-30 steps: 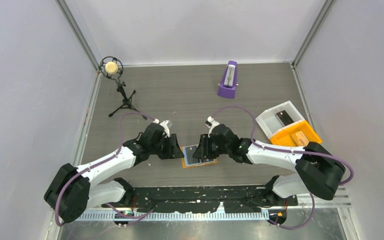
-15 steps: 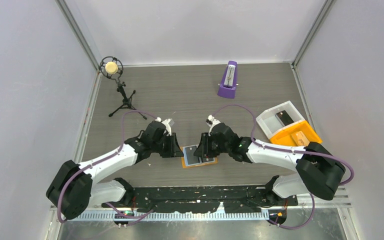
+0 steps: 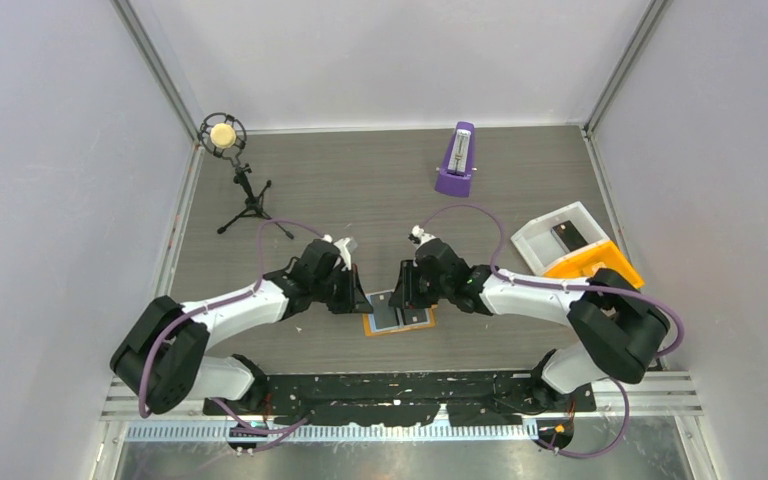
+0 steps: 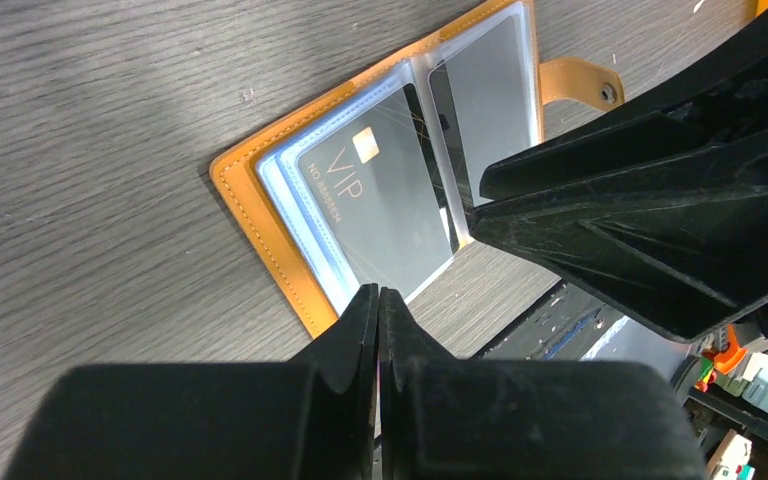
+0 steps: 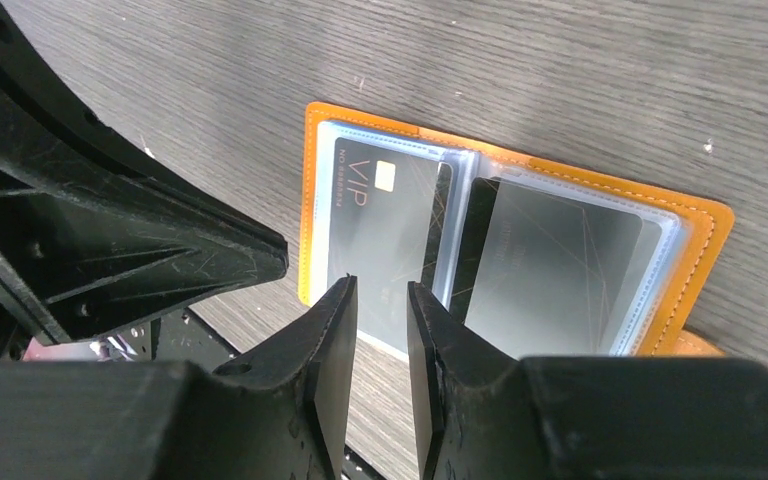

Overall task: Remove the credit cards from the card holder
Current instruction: Remove the credit card from the card holder.

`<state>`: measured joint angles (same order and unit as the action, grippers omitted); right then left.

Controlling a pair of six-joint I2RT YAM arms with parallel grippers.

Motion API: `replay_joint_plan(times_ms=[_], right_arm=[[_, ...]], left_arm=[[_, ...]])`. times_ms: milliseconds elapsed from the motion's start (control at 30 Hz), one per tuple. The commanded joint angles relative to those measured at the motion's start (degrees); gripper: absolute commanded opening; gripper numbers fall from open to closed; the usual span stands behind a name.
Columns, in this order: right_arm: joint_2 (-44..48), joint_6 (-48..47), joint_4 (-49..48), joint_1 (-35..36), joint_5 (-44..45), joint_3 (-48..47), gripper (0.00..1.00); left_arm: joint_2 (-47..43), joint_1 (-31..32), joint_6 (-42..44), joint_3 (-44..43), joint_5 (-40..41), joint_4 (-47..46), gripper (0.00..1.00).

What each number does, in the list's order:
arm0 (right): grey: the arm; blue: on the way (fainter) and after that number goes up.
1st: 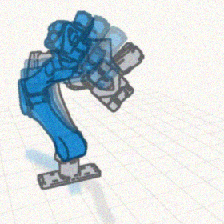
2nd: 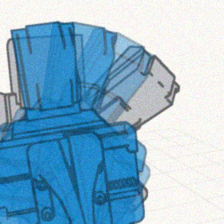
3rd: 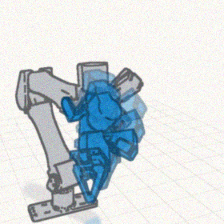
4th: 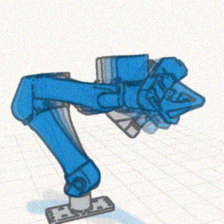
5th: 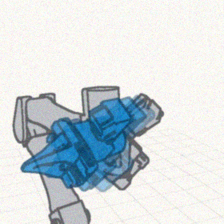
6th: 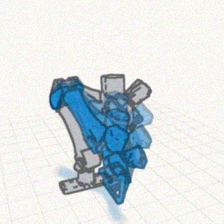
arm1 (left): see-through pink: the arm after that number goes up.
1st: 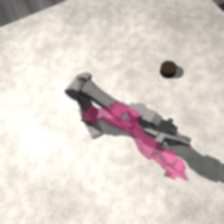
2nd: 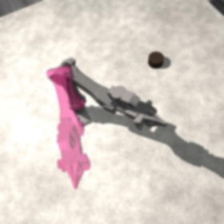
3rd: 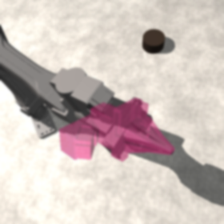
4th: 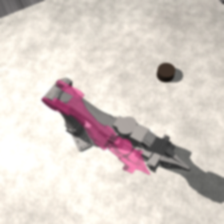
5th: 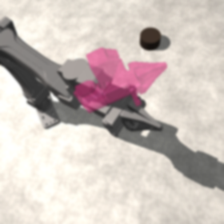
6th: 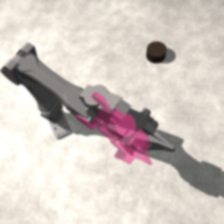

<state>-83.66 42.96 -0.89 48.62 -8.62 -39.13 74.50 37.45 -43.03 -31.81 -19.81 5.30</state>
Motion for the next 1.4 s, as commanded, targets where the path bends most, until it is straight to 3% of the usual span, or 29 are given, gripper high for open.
replay_joint_plan(times_ms=[0, 967, 1233, 1367], right_arm=[[-1.6, -1.4, -0.9, 0.0, 0.5, -2.6, 0.32], [-6.2, -1.4, -2.9, -0.1, -1.0, -1.6, 0.32], [-5.2, 0.2, -11.2, -0.7, -4.7, 2.1, 0.08], [-3.7, 0.3, -13.2, -1.1, -5.5, 3.5, 0.05]], left_arm=[[1.2, 0.1, 1.4, -0.7, -1.2, -3.5, 0.0], [5.3, 0.2, 2.8, 2.4, 0.8, -5.0, 0.0], [5.6, 0.1, 2.8, 2.4, 1.2, -4.6, 0.0], [6.0, 0.1, 2.8, 2.4, 1.3, -4.4, 0.0]])
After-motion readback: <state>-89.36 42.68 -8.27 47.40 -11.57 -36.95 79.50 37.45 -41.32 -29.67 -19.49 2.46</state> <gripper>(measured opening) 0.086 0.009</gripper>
